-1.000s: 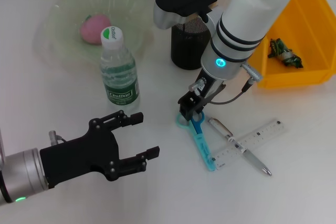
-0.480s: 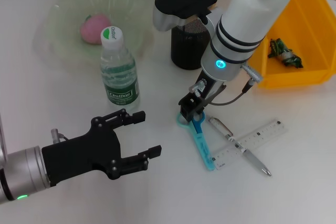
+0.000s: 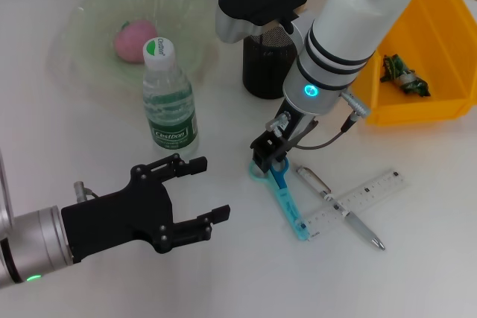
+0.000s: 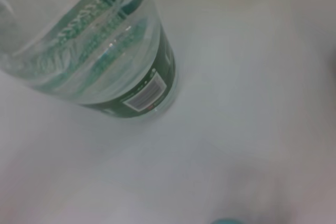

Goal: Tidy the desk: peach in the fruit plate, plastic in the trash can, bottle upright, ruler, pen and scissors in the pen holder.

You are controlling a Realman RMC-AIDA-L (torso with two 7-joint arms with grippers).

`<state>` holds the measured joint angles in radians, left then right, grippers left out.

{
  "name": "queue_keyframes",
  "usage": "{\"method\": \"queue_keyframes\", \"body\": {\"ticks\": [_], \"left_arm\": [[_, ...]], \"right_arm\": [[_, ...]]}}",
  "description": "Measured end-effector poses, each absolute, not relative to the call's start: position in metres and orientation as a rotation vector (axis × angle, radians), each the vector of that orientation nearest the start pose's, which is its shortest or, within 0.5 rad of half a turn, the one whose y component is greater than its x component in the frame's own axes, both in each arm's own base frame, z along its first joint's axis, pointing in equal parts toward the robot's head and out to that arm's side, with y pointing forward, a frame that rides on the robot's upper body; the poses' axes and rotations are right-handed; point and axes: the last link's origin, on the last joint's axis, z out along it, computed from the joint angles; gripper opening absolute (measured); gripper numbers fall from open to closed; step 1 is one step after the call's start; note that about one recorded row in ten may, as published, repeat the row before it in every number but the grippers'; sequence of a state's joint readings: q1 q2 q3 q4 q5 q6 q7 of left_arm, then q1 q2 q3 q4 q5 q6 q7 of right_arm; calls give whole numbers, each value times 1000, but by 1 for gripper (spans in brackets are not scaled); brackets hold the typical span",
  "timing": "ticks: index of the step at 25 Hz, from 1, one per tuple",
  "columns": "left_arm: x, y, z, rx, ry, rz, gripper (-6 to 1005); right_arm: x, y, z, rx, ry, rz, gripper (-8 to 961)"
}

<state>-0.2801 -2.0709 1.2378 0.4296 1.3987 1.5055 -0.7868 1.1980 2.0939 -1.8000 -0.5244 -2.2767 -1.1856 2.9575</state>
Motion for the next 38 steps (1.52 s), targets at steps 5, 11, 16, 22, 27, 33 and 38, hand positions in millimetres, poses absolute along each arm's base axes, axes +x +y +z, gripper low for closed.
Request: {"method": "queue_keyframes", "body": {"ticks": [5, 11, 16, 22, 27, 33, 38], "left_arm": [[-288, 244, -58, -2666, -286, -889, 769], [-287, 245, -58, -2669, -280, -890, 769], [-287, 245, -58, -2669, -280, -891, 769], [-287, 245, -58, -2667, -280, -891, 768], [-287, 246, -57, -2664, -280, -892, 768], [-286, 246, -57, -2663, -278, -894, 768], [-285, 247, -57, -2665, -275, -895, 768]], "right_arm": [[116, 385, -120, -2524, 1152, -713, 266], [119, 384, -121, -2521, 1139, -733, 267], [118, 384, -121, -2522, 1139, -732, 267], [118, 384, -121, -2522, 1142, -731, 267], [118, 384, -121, -2524, 1151, -725, 267], [120, 385, -122, -2520, 1154, -719, 262], [121, 385, -121, -2516, 1157, -722, 257]]}}
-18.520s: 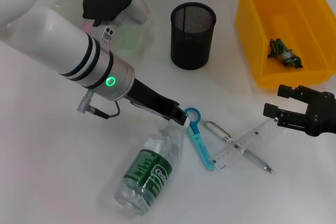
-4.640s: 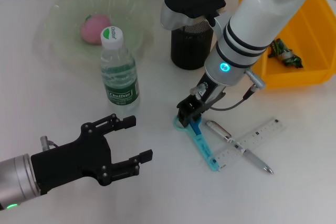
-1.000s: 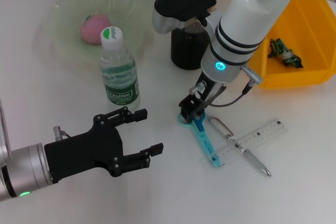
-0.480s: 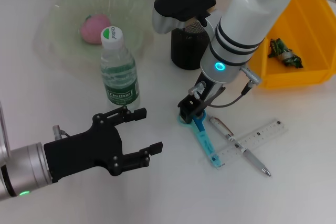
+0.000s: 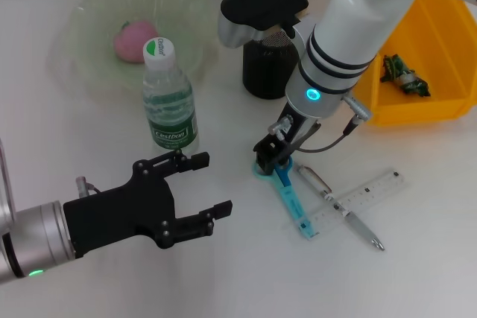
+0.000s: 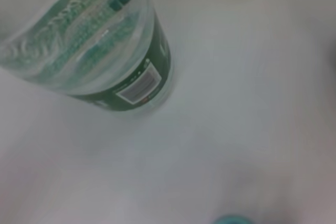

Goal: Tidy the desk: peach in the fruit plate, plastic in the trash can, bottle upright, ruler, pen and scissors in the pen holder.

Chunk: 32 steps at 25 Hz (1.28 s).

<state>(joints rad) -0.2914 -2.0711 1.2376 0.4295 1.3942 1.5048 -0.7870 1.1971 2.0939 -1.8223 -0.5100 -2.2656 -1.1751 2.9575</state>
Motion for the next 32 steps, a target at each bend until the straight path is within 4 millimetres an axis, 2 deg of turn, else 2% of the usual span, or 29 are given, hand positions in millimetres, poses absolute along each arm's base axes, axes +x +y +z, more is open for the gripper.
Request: {"method": "queue_keyframes", "body": {"ticks": [9, 12, 20, 32], "left_arm": [[-286, 245, -59, -2664, -270, -893, 768], [-286, 246, -61, -2666, -276, -895, 768], [-286, 246, -61, -2666, -278, -895, 768], [-286, 246, -61, -2661, -279, -897, 768]], "right_arm": [[122, 384, -121, -2514, 1154, -741, 216], [122, 383, -121, -2515, 1153, -741, 115], [123, 384, -121, -2513, 1154, -731, 101], [112, 389, -122, -2541, 1110, -620, 100]]}}
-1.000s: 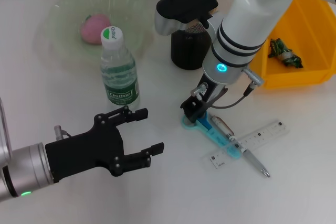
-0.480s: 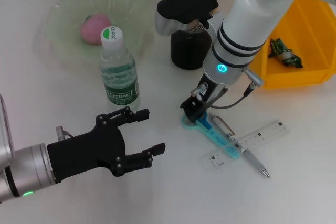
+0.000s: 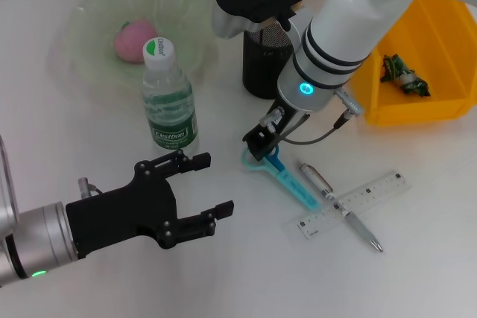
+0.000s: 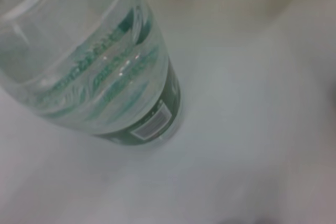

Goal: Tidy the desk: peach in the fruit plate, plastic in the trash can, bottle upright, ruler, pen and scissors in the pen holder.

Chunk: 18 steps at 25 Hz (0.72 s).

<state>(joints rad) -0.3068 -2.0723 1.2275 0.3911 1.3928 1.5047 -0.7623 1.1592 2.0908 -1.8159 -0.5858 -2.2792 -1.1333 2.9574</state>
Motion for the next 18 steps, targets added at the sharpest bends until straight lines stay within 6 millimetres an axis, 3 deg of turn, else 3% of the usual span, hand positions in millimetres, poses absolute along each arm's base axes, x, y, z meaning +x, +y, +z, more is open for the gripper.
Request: {"method": "queue_keyframes", "body": {"ticks": [18], "left_arm": [[-285, 248, -58, -2655, -269, -904, 768]], "right_arm": [[87, 411, -87, -2516, 1031, -392, 118]]}}
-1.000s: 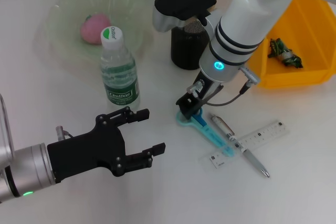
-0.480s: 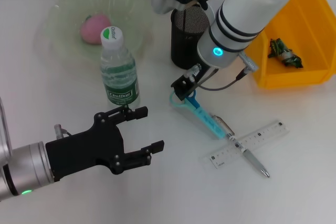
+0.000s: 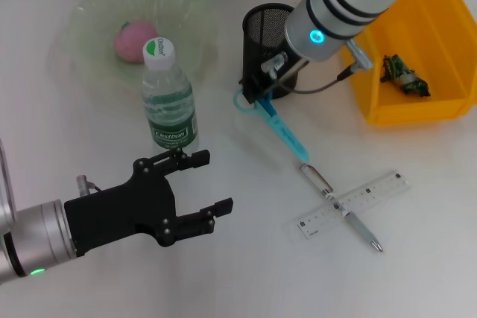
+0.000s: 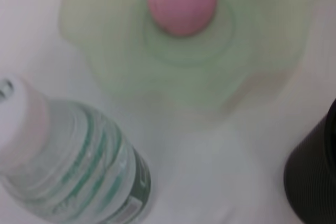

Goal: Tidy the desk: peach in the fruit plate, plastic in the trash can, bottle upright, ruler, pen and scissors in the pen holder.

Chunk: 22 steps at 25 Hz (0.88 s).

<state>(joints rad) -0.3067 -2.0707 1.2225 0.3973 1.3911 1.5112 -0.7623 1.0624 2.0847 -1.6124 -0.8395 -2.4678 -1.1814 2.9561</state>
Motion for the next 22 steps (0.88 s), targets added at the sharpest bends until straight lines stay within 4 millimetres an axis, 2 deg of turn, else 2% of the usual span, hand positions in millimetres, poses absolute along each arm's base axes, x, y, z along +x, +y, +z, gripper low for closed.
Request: {"method": "queue_keyframes", "body": {"ticks": [12, 15, 16, 17, 20, 21, 22], "left_arm": [[-285, 249, -57, -2648, -267, -907, 768], [-285, 249, -57, -2647, -265, -909, 768], [-284, 249, -57, -2647, -264, -912, 768], [-284, 249, -57, -2647, -264, -913, 768], [-284, 249, -57, -2646, -264, -917, 768], [-284, 249, -57, -2646, -265, -919, 768], [-283, 249, -57, -2645, -265, -922, 768]], "right_arm": [[53, 419, -50, -2505, 953, -202, 132], [43, 421, -33, -2483, 904, -120, 135], [35, 421, -22, -2470, 875, -52, 137], [35, 421, -22, -2470, 875, -52, 138], [28, 419, -2, -2441, 833, 56, 141], [27, 419, 12, -2410, 796, 132, 142], [27, 419, 12, -2410, 796, 132, 143]]}}
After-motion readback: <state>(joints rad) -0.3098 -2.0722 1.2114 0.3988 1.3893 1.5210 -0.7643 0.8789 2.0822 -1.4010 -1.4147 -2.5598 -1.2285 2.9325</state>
